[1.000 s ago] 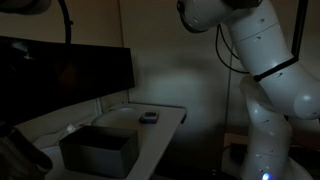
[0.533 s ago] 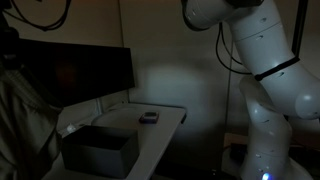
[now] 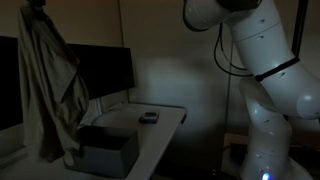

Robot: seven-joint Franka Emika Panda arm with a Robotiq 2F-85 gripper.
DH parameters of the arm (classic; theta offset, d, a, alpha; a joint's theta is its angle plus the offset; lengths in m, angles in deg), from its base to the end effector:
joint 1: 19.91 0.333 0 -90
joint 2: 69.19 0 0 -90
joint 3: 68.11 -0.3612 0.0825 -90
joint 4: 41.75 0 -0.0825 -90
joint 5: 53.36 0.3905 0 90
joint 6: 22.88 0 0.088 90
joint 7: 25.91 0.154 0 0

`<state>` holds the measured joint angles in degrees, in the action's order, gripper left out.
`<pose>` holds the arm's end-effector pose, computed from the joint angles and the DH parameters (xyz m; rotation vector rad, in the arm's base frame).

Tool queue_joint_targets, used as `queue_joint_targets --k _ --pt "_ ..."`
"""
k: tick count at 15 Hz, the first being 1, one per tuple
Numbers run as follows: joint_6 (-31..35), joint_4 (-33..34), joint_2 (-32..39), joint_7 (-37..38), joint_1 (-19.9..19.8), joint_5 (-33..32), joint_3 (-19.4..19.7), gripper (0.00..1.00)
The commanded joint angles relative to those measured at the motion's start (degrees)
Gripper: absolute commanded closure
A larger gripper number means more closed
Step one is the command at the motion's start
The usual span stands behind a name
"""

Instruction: Put the shirts inside the basket

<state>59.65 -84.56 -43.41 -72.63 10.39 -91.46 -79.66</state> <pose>0.5983 0.3339 0.7410 2.0045 1.5916 0.2687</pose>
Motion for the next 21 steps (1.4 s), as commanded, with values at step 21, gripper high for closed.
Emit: queue_joint_targets --k 21 --pt "-14.67 14.23 5.35 -1.33 2.33 -4.66 10.92 0.89"
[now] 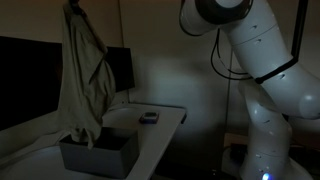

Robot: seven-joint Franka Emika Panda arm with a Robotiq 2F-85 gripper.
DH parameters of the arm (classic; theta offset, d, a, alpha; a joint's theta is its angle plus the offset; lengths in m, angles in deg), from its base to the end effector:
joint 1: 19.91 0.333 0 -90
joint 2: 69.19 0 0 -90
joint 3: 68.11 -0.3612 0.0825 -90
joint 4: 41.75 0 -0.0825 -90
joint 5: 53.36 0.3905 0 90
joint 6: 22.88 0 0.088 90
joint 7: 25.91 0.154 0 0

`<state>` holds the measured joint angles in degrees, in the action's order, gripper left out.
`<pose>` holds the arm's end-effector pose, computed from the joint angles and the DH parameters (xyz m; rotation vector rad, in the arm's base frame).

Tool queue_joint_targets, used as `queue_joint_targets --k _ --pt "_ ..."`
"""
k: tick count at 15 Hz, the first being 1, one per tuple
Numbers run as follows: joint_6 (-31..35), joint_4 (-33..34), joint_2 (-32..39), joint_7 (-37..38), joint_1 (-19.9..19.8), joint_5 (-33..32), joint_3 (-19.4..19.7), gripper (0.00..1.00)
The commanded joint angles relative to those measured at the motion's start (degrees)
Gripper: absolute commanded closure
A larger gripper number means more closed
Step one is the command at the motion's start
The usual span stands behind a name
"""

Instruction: Put the shirts inside the basket

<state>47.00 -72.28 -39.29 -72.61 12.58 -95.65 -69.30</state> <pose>0.6011 0.2516 0.7704 2.1197 1.2657 0.1009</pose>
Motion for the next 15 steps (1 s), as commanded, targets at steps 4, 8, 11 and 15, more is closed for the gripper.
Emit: queue_joint_targets --k 4,8,11,15 --pt "-3.48 1.92 2.56 -1.84 0.33 0.04 0.47 0.89" --pt "-5.52 2.04 4.30 -1.77 -0.53 2.46 -0.20 0.89" --pt "-7.77 2.29 5.93 -1.59 -1.04 5.67 -0.68 0.89" --pt "-7.35 -3.98 4.66 0.37 -2.35 10.49 -2.83 0.89"
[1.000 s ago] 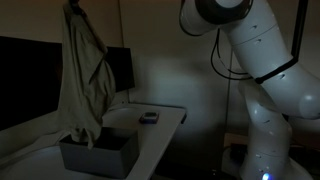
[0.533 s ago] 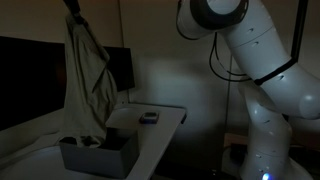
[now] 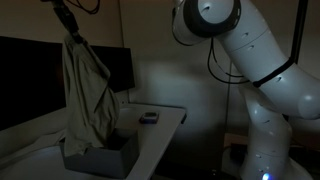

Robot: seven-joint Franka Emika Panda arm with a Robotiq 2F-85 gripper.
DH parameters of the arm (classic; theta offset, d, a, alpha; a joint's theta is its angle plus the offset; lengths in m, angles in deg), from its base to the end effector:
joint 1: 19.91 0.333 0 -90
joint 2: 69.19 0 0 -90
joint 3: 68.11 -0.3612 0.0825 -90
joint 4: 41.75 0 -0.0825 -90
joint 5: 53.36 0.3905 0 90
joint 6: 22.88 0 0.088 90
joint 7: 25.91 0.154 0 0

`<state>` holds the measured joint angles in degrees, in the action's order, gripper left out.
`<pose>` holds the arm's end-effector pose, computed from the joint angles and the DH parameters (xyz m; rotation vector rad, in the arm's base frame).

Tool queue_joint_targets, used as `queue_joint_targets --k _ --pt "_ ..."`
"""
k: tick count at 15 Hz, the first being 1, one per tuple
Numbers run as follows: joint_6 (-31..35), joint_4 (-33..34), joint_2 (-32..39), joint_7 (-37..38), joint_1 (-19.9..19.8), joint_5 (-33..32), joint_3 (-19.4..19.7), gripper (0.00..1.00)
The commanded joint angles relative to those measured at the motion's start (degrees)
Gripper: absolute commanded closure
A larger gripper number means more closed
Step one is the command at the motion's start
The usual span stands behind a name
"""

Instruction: Put the shirts inside the basket

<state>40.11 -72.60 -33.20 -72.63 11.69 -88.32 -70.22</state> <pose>0.6201 0.2771 0.6740 2.2094 1.4046 -0.1726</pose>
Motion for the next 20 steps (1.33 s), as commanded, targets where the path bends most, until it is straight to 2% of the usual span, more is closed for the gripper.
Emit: queue_joint_targets --k 1,7,16,19,20 --pt "-0.42 -4.80 -1.53 0.75 -1.83 4.37 -2.31 0.89" --pt "-0.36 -15.25 -3.69 4.19 -5.49 13.91 -4.84 0.90" --pt "2.87 -37.34 -10.96 12.24 -10.29 22.70 -4.13 0.90" --pt "6.67 -44.84 -13.24 12.25 -11.72 25.12 -4.16 0.90" --pt "10.01 -47.42 -13.85 13.06 -12.27 26.11 -4.02 0.90"
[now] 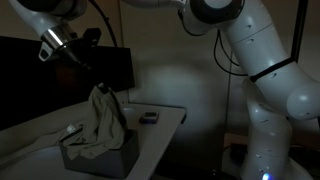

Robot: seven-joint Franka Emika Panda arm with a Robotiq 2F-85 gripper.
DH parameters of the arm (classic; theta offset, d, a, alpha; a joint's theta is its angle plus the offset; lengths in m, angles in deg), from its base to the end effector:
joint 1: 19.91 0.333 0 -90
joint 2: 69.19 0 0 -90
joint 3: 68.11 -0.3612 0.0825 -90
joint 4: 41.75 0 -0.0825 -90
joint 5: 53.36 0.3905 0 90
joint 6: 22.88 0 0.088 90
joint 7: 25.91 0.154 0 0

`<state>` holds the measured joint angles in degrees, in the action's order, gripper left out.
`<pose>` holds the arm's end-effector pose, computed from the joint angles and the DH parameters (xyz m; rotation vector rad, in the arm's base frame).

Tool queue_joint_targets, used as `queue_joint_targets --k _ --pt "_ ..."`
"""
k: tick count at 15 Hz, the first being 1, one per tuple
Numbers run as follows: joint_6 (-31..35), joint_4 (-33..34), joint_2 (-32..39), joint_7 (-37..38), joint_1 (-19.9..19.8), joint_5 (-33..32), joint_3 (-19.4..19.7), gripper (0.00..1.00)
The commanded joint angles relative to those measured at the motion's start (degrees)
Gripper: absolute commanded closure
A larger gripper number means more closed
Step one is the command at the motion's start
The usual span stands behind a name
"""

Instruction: Put the shirts inside the basket

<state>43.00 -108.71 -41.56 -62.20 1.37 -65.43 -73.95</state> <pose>0.5924 0.2452 0.4917 2.5161 1.4912 -0.7628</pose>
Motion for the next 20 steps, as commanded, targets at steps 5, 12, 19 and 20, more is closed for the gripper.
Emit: queue_joint_targets --k 5,12,19,20 --pt "25.03 -25.22 -7.15 8.04 -6.22 2.90 -2.29 0.90" --pt "44.31 -43.24 -8.06 11.92 -9.89 2.00 -3.36 0.53" --pt "49.18 -48.12 -10.53 11.88 -9.50 0.39 -4.53 0.08" --pt "49.11 -48.03 -11.82 12.13 -9.25 -0.70 -4.58 0.03"
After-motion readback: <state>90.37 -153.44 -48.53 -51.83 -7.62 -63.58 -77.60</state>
